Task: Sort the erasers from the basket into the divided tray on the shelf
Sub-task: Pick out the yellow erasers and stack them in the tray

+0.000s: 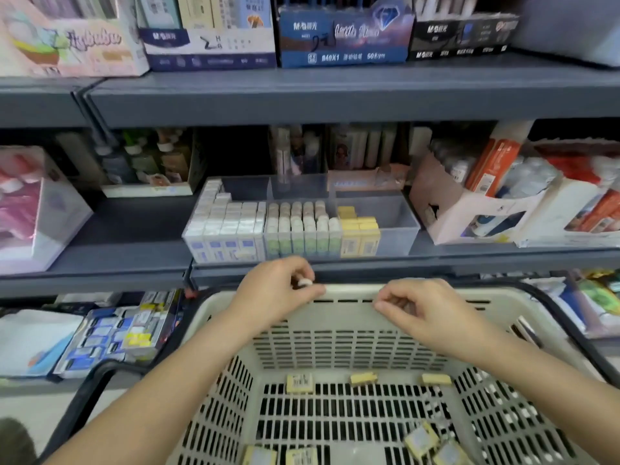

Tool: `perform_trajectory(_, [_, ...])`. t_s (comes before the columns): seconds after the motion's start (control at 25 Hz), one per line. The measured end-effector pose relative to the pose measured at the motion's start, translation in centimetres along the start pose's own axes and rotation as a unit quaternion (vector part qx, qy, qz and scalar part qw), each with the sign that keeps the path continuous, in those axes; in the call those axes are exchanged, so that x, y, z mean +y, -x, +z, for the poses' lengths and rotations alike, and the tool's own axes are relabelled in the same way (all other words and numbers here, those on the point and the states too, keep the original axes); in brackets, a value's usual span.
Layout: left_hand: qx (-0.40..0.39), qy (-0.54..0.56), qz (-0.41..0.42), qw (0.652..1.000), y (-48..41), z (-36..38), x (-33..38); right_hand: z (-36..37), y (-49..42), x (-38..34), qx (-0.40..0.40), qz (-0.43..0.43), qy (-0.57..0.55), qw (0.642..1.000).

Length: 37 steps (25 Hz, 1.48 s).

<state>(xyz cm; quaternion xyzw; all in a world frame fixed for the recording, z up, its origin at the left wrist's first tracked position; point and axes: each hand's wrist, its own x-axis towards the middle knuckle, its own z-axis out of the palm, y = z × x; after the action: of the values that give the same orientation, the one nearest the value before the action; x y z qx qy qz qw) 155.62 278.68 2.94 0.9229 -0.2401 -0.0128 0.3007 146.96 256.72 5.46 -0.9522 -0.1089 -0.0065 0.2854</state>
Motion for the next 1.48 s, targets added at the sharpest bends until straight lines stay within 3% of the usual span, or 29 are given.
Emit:
perform_trajectory(0.12, [0.086, 0.074, 0.064, 0.991, 2.8, 0.4, 0.4, 3.6, 0.7, 0.3, -0.112, 0.015, 0.038, 0.993])
perform_trajectory(0.24, [-0.024, 0.048, 0.068, 0.996, 5.8, 2.9, 0.5, 7.9, 0.4, 0.4, -0.197, 0.011, 0.068, 0.978])
perform_trajectory(0.36, [-0.149, 0.024, -0.007, 0.989, 7.6, 6.9, -1.3, 12.4, 0.8, 0.8, -0.267, 0.041, 0.106, 0.957])
perform_trajectory(0.52, [-0.183, -0.032, -0.114, 0.976, 8.7, 10.2, -5.4, 15.9, 2.5, 2.0, -0.331, 0.091, 0.136, 0.929])
perform_trajectory(0.76, [-0.246, -0.116, -0.106, 0.957, 8.6, 12.1, -8.4, 17.8, 5.5, 2.0, -0.348, 0.091, 0.033, 0.933])
perform_trajectory(1.0, [-0.203, -0.144, -0.133, 0.959, 8.8, 14.1, -8.0, 19.5, 6.5, 1.7, -0.355, 0.077, 0.018, 0.932])
perform_trajectory(1.16, [-0.229, -0.103, -0.127, 0.96, 9.1, 14.1, -8.3, 21.0, 6.5, 0.6, -0.336, 0.073, 0.022, 0.939])
perform_trajectory(1.32, [-0.289, -0.049, -0.196, 0.936, 8.8, 13.8, -8.7, 22.4, 6.0, -0.6, -0.346, 0.034, 0.063, 0.935])
perform_trajectory(1.48, [-0.326, 0.081, -0.273, 0.901, 8.4, 12.6, -8.7, 21.8, 5.6, -0.2, -0.34, 0.064, 0.02, 0.938])
